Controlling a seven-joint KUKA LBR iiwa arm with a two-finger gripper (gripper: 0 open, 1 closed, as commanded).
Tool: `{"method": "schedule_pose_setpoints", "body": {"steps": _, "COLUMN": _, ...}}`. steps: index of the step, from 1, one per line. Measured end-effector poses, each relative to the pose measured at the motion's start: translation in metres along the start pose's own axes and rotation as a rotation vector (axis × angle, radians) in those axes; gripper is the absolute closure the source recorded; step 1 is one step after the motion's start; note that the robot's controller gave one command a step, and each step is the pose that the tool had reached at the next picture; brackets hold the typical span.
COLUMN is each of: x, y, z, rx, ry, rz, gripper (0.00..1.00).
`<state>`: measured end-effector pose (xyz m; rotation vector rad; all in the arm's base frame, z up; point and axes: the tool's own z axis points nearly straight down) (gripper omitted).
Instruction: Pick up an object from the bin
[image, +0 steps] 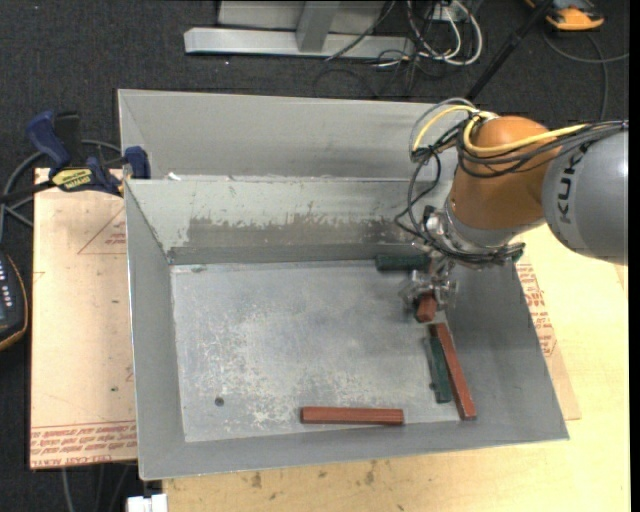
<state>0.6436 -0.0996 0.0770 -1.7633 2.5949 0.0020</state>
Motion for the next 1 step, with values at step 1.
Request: {"method": "schedule_pose_setpoints", "body": {"steps": 1, "x": -0.0021, "y": -0.0023, "z": -0.1012, "rx": 0.009, "ry": 0.000, "rz": 0.004, "gripper": 1.00}}
